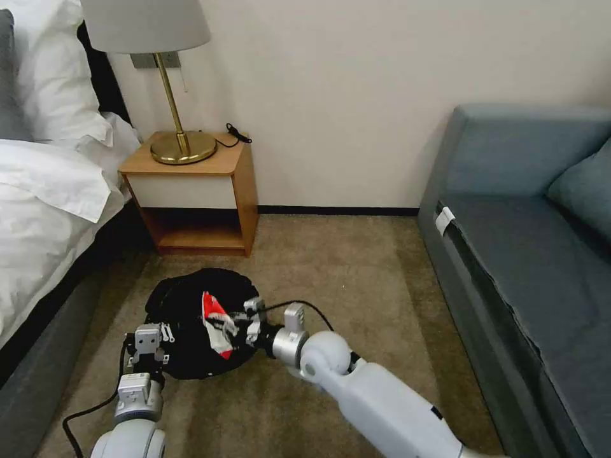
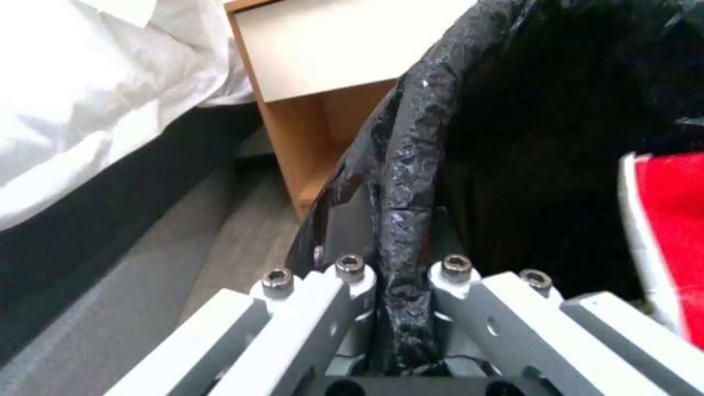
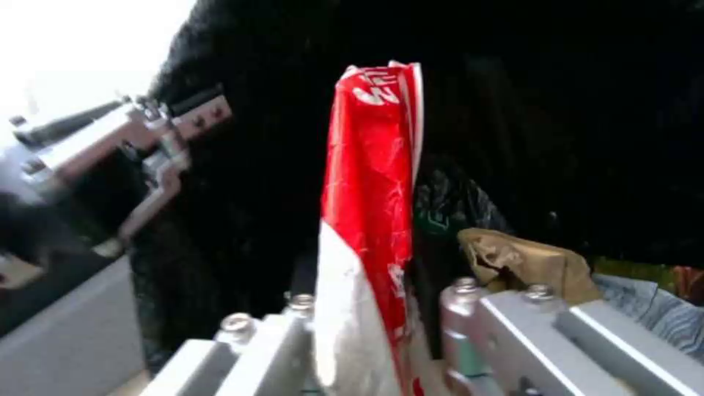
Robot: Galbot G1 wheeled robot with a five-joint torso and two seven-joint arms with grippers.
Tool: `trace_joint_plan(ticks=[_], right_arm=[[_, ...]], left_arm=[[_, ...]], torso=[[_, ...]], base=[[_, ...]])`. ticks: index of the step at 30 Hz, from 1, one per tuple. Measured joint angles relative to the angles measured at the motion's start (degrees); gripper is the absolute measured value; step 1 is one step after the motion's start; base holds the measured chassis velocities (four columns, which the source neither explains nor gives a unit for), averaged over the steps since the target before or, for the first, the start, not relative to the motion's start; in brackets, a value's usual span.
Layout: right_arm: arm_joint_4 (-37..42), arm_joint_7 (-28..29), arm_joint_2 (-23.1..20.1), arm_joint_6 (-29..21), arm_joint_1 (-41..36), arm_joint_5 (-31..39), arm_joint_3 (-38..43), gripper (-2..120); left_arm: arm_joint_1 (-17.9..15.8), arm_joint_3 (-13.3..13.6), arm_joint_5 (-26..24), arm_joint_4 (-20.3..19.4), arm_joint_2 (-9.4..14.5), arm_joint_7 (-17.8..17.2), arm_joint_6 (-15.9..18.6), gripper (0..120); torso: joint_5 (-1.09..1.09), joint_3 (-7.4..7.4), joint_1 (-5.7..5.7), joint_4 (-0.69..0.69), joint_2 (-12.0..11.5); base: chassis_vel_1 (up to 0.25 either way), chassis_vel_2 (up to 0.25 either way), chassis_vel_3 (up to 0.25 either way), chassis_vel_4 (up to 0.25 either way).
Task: Pick up the trash bin, then pick up the garbage on the floor and place it into the trash bin.
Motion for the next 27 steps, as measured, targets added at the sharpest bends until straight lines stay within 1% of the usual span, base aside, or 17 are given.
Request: trace_joint_plan(ticks=[2,3,6,7,8,11,12,13,15,17,18,21,22,24,26,27], right_arm=[[-0.24,0.71,0.42,0.81,-0.22,-0.80,-0.33,33],[-0.24,0.71,0.42,0.81,-0.22,-0.80,-0.33,33],[-0.23,1.45,0.52,1.89,-0.14,-1.30,-0.49,44],[0.01,1.60,0.47,2.07,-0.06,-1.34,-0.46,49],[0.01,1.60,0.47,2.07,-0.06,-1.34,-0.46,49],[0.81,2.37,0.19,2.33,0.13,-3.04,-0.24,64],[0.82,2.51,0.13,2.68,0.15,-3.81,-0.25,68],[0.82,2.51,0.13,2.68,0.15,-3.81,-0.25,68],[0.88,2.84,0.05,3.45,0.11,-4.74,-0.38,78],[1.12,2.99,0.18,3.95,-0.32,-4.83,-0.22,86],[1.12,2.99,0.18,3.95,-0.32,-4.83,-0.22,86],[3.10,3.34,0.75,4.24,-1.47,-4.06,1.73,99],[3.10,3.34,0.75,4.24,-1.47,-4.06,1.73,99],[5.62,3.73,1.01,3.78,-2.25,-2.37,4.01,99],[9.26,4.11,1.17,2.97,-3.29,0.05,7.78,100],[9.26,4.11,1.17,2.97,-3.29,0.05,7.78,100]], left_arm=[[0.28,0.00,0.00,0.00,0.24,0.28,-0.11,2],[0.28,0.00,0.00,0.00,0.24,0.28,-0.11,2],[0.46,-0.03,0.00,0.00,0.42,0.42,-0.14,2],[0.46,-0.07,0.00,0.00,0.42,0.42,-0.15,2],[0.46,-0.07,0.00,0.00,0.42,0.42,-0.15,2],[0.55,-0.08,0.06,0.00,0.45,0.44,-0.16,2],[0.57,-0.08,0.11,0.00,0.44,0.44,-0.15,2],[0.57,-0.08,0.11,0.00,0.44,0.44,-0.15,2],[0.73,-0.05,0.19,-0.14,0.43,0.45,-0.15,2],[0.94,-0.04,0.22,-0.46,0.42,0.45,-0.16,2],[0.94,-0.04,0.22,-0.46,0.42,0.45,-0.16,2],[1.17,-0.50,-0.11,-0.81,0.40,-0.18,-0.06,2],[1.17,-0.50,-0.11,-0.81,0.40,-0.18,-0.06,2],[1.15,-0.85,-0.94,-1.14,0.37,-0.94,0.24,2],[0.95,-1.01,-4.29,-2.26,0.07,-2.53,2.22,2],[0.95,-1.01,-4.29,-2.26,0.07,-2.53,2.22,2]], torso=[[0.01,0.00,0.00,0.00,0.00],[0.01,0.00,0.00,0.00,0.00],[0.01,0.00,0.00,0.00,0.00],[0.01,0.00,0.00,0.00,0.00],[0.01,0.00,0.00,0.00,0.00],[0.01,0.00,0.00,0.00,0.00],[0.01,0.00,0.00,0.00,0.00],[0.01,0.00,0.00,0.00,0.00],[0.01,0.00,0.00,0.00,0.00],[0.01,0.00,0.00,0.00,0.00],[0.01,0.00,0.00,0.00,0.00],[0.01,0.00,0.00,0.00,0.00],[0.01,0.00,0.00,0.00,0.00],[0.02,0.00,0.00,0.01,0.00],[0.02,0.00,0.00,0.01,-0.01],[0.02,0.00,0.00,0.01,-0.01]], base=[[0.000,0.000,0.000,0.000],[0.000,0.000,0.000,0.000],[0.000,0.000,0.000,0.000],[0.000,0.000,0.000,0.000],[0.000,0.000,0.000,0.000],[0.000,0.000,0.000,0.000],[0.000,0.000,0.000,0.000],[0.000,0.000,0.000,0.000],[0.000,0.000,0.000,0.000],[0.000,0.000,0.000,0.000],[0.000,0.000,0.000,0.000],[0.000,0.000,0.000,0.000],[0.000,0.000,0.000,0.000],[0.000,0.000,0.000,0.000],[0.000,0.000,0.000,0.000],[0.000,0.000,0.000,0.000]])
